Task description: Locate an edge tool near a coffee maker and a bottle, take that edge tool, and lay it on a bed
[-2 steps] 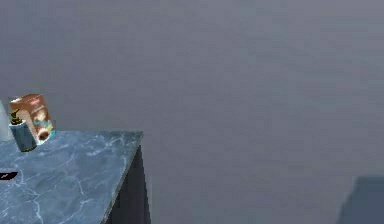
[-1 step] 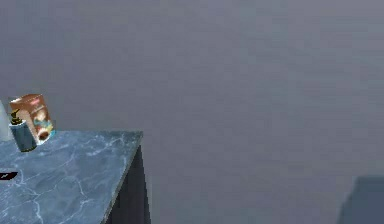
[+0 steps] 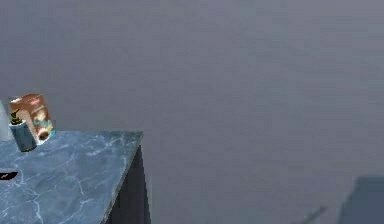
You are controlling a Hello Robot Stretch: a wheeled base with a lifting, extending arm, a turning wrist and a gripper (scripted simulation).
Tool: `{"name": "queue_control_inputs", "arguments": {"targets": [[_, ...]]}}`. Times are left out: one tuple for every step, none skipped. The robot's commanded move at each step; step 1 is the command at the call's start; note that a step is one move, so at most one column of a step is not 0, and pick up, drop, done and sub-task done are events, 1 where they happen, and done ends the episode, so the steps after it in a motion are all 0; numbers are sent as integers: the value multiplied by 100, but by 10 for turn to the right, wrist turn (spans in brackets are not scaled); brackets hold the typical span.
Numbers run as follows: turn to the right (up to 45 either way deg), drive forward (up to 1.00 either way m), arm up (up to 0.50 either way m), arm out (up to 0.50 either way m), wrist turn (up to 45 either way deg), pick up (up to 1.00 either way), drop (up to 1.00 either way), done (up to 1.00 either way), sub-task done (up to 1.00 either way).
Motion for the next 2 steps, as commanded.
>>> {"name": "queue_control_inputs", "arguments": {"targets": [[0,0,0,0,-450,0,0,0,0],[0,0,0,0,-450,0,0,0,0]]}}
